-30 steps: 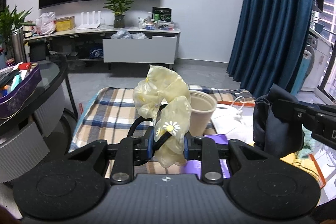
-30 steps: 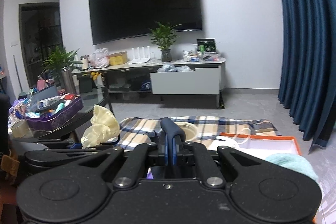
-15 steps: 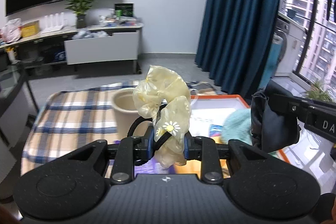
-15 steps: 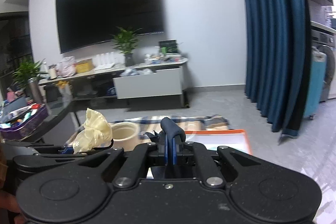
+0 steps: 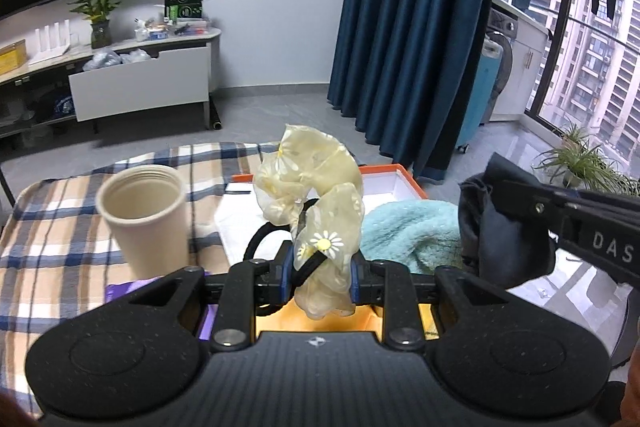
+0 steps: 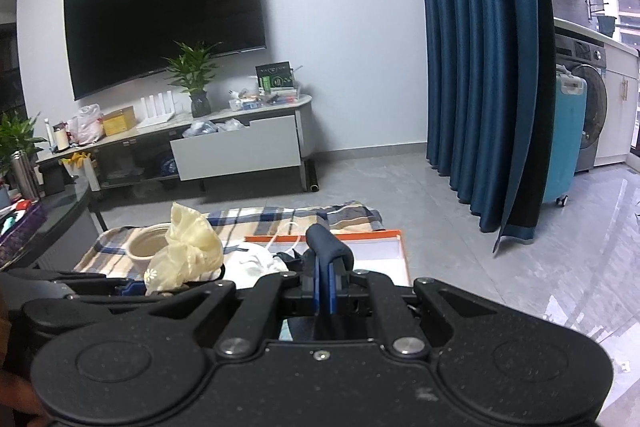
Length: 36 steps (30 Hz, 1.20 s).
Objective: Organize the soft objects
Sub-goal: 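Open the right gripper to drop the pouch while the left gripper drops the bag into the box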
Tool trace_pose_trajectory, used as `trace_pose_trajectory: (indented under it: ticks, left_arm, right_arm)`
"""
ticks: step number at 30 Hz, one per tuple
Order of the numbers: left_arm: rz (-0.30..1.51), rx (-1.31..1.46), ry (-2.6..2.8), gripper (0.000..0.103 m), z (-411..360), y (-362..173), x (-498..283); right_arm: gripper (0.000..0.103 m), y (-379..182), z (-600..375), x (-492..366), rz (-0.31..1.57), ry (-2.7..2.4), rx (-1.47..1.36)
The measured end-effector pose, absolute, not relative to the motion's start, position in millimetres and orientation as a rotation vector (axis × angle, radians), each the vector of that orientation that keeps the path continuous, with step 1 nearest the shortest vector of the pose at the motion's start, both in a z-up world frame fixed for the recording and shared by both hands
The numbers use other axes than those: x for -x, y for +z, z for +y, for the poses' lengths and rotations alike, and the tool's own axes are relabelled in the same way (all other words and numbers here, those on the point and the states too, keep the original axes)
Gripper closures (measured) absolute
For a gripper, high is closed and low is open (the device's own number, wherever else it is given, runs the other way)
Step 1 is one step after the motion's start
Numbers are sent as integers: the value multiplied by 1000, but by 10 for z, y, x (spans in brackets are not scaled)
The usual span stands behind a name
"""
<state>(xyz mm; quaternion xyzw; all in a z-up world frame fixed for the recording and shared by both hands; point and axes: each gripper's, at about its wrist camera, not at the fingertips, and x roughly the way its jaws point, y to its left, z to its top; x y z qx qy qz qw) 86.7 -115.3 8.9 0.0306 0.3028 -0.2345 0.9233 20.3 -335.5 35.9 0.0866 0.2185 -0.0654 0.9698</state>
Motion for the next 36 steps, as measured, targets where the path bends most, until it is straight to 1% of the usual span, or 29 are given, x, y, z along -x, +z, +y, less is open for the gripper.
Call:
trace_pose_trajectory:
  ticks: [9,12,15,17,18,19,20,21,23,25,27,29,33,34,36]
  left_arm:
    - [673,-74,-511,75,-1258,-96,-1008]
    - [695,-77,-527,74,-1279,-148,-1035]
    - [711,-76,-542,69,-1292,-204,-1059]
    - [723,-71,-558,62,-1300,-244,-1071]
    - [730,-70,-565,60,-1304,-261,-1073]
    - [735,-71,-575,51,-1314,-276,-1076]
    - [734,-74,-583,42,-1324,-285,-1071]
    - [732,-79,-587,38,-1339,-291,-1060]
    - [726,-87,-592,28,-1354,-284,-1032]
    - [706,-91,-593,21,-1341,-257,-996]
    - [696,-95,-591,20,-1333,-229,-971]
    - [685,-94,-588,14,-1314,-186,-936]
    - [654,-103,-565,6,-1270,-72,-834]
    - [650,-102,-556,0,-1259,-47,-816]
    - [646,-88,-531,0,-1217,19,-753]
  right_arm:
    - [98,360,-3553,-637,447,-152,-158]
    - [98,372,-3586,-814,441,-156,-139]
    - [98,405,-3610,-979,423,-155,-137]
    - [96,414,-3627,-1068,417,-140,-144]
    - [91,407,-3637,-1101,422,-131,-154]
    - [84,393,-3640,-1135,437,-129,-157]
    - [67,382,-3638,-1159,455,-136,-152]
    - [63,371,-3634,-1160,460,-142,-148]
    - [63,368,-3632,-1102,452,-144,-145]
    - [62,383,-3640,-1020,444,-143,-158]
    - [58,417,-3651,-926,431,-146,-160]
    - [56,463,-3664,-840,419,-140,-160]
    - [48,583,-3664,-545,374,-147,-165]
    - [46,600,-3664,-438,363,-147,-174]
    - [42,611,-3651,-271,357,-147,-177]
